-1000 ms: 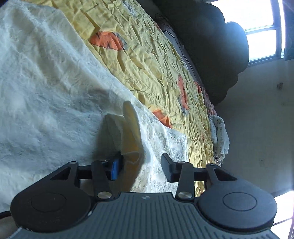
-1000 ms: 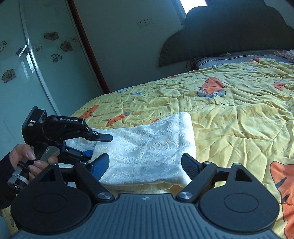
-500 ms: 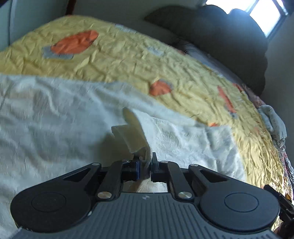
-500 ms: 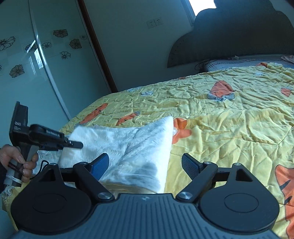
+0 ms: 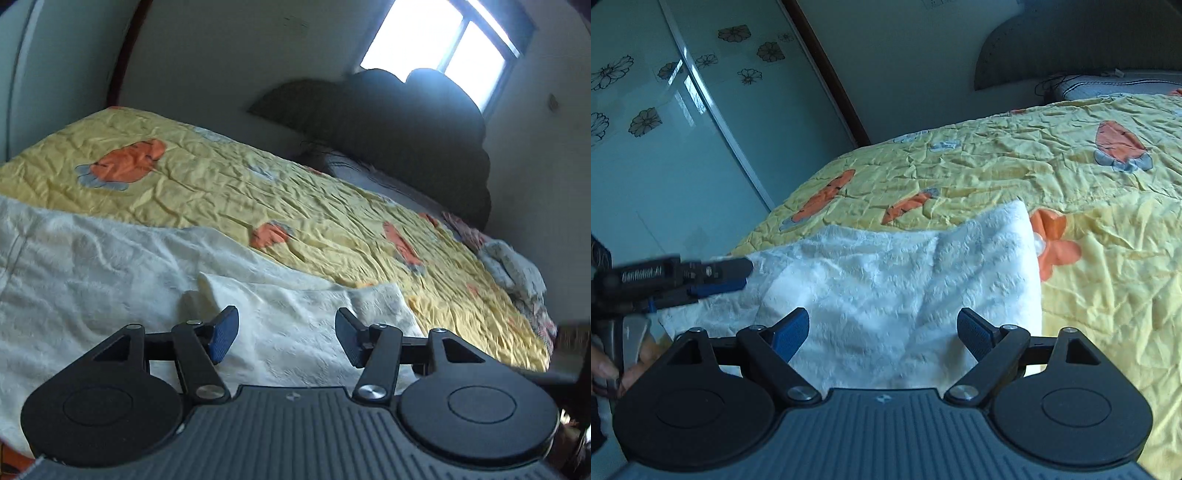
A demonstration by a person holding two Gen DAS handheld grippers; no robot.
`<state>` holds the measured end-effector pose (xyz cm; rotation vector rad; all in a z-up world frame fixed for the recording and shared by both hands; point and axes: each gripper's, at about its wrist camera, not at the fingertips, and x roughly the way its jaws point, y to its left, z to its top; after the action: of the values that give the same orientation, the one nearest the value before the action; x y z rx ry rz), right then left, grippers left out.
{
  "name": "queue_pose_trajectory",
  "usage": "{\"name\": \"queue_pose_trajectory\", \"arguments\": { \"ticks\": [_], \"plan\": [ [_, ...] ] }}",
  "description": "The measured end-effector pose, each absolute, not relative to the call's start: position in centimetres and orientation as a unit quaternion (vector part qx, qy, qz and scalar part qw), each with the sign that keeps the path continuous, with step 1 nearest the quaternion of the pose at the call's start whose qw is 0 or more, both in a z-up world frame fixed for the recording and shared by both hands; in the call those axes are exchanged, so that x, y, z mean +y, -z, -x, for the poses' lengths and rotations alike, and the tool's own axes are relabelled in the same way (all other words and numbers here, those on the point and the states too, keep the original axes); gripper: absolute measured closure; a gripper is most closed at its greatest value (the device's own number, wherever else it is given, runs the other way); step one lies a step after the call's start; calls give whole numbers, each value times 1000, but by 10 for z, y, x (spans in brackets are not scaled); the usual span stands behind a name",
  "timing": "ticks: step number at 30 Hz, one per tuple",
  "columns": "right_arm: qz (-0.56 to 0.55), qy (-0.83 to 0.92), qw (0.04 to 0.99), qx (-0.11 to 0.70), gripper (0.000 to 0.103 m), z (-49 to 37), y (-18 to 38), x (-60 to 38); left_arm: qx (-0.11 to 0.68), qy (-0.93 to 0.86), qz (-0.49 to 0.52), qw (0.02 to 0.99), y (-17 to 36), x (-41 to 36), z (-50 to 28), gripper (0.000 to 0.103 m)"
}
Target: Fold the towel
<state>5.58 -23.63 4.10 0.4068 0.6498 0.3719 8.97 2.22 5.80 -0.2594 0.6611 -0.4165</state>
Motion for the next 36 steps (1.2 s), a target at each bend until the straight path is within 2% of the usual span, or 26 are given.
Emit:
{"name": "queue_pose_trajectory", "arguments": {
  "ticks": [6, 9, 10, 14, 16, 20, 23, 25, 26, 27, 30, 32, 34, 36],
  "plan": [
    [-359, -171, 837, 377, 15, -153, -23, -268, 371, 207, 59, 903, -6, -25, -92, 42],
    [-358, -136, 821, 424, 15, -185, 6, -276, 357, 204, 48, 910, 9, -28, -87, 41],
    [-371, -149, 826, 398, 17, -184, 10, -283, 355, 204, 42, 911, 10, -29, -86, 41],
    [-384, -133, 829, 385, 23, -175, 8, -293, 368, 207, 54, 905, 7, -25, -97, 41],
    [-371, -121, 840, 377, 21, -151, -5, -290, 373, 205, 67, 902, 0, -18, -94, 47],
    [-415, -210, 810, 358, 17, -84, -8, -285, 357, 230, 70, 903, -11, -9, -71, 43],
    [-419, -163, 807, 383, 18, -54, 20, -291, 376, 230, 84, 894, 5, -9, -75, 42],
    [-455, -160, 808, 338, 34, -41, 38, -308, 366, 232, 105, 895, 11, -7, -81, 41],
    [-463, -144, 803, 347, 53, -40, 41, -313, 365, 230, 103, 896, 10, -10, -84, 42],
    [-476, -138, 794, 352, 58, -40, 43, -316, 369, 225, 101, 896, 8, -12, -85, 41],
    [-464, -120, 793, 375, 53, -40, 22, -314, 373, 220, 113, 894, -7, -10, -78, 44],
    [-459, -149, 797, 362, 24, -40, 8, -306, 348, 229, 108, 903, -14, -9, -68, 42],
    [-473, -187, 781, 363, 17, -45, 8, -296, 358, 213, 100, 903, -8, -10, -69, 36],
    [-456, -186, 776, 394, 17, -53, 18, -282, 360, 222, 122, 898, 10, -4, -77, 35]
  ]
}}
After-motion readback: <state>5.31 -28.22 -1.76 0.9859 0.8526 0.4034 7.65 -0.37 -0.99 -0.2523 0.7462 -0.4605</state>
